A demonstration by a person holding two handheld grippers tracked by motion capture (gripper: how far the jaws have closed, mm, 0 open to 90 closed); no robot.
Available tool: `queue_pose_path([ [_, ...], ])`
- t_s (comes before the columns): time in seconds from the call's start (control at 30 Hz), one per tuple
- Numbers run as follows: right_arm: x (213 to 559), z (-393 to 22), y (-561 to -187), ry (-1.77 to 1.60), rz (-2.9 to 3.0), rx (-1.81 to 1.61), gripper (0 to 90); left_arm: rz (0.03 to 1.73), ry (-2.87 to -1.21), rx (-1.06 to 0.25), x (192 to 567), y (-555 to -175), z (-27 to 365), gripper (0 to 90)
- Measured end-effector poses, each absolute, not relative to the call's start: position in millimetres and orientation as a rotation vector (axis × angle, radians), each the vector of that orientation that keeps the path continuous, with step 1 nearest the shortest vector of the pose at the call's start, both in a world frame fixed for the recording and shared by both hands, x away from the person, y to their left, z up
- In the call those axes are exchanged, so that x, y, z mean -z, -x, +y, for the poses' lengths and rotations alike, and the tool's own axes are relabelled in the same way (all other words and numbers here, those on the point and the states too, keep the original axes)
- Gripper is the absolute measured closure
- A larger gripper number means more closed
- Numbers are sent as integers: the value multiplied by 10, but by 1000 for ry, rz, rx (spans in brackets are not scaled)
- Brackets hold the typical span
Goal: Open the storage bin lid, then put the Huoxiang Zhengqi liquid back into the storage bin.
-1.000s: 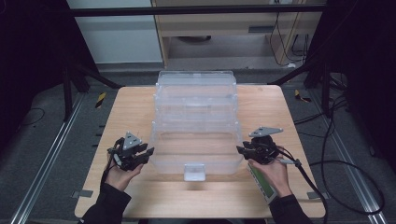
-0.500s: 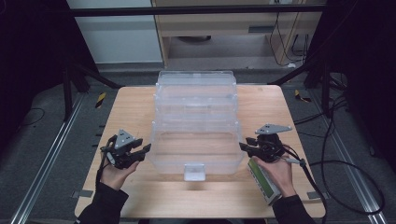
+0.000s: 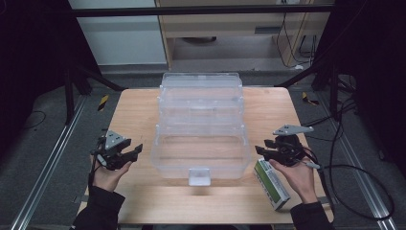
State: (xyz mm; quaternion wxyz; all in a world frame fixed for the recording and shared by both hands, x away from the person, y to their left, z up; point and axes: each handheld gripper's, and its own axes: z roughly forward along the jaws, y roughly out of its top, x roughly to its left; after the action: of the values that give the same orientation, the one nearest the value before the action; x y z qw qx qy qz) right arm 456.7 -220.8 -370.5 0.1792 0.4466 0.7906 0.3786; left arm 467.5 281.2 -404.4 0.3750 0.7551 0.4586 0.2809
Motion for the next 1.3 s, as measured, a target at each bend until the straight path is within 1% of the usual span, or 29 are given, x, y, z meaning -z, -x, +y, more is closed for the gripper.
queue_pose_path([
  [0.07, 3641, -2270, -4526, -1272, 2234, -1052, 526, 1183, -1928, -726, 4049, -4680, 2843, 457],
  [0.1, 3641, -2270, -4526, -1272, 2234, -1052, 526, 1191, -1925, -727, 4051, -4680, 2856, 457],
  [0.3, 3566, -2303, -4426, -1274, 2278, -1003, 459, 1226, -1915, -744, 4076, -4691, 2935, 429],
  [0.5, 3530, -2289, -4370, -1284, 2310, -966, 436, 1257, -1918, -739, 4115, -4721, 2994, 411],
  [0.67, 3503, -2267, -4317, -1290, 2353, -906, 398, 1278, -1918, -746, 4135, -4733, 3042, 399],
  [1.1, 3537, -2190, -4224, -1350, 2441, -784, 397, 1330, -1911, -751, 4179, -4765, 3154, 391],
  [1.3, 3634, -2169, -4236, -1393, 2478, -733, 421, 1335, -1913, -748, 4193, -4768, 3163, 388],
])
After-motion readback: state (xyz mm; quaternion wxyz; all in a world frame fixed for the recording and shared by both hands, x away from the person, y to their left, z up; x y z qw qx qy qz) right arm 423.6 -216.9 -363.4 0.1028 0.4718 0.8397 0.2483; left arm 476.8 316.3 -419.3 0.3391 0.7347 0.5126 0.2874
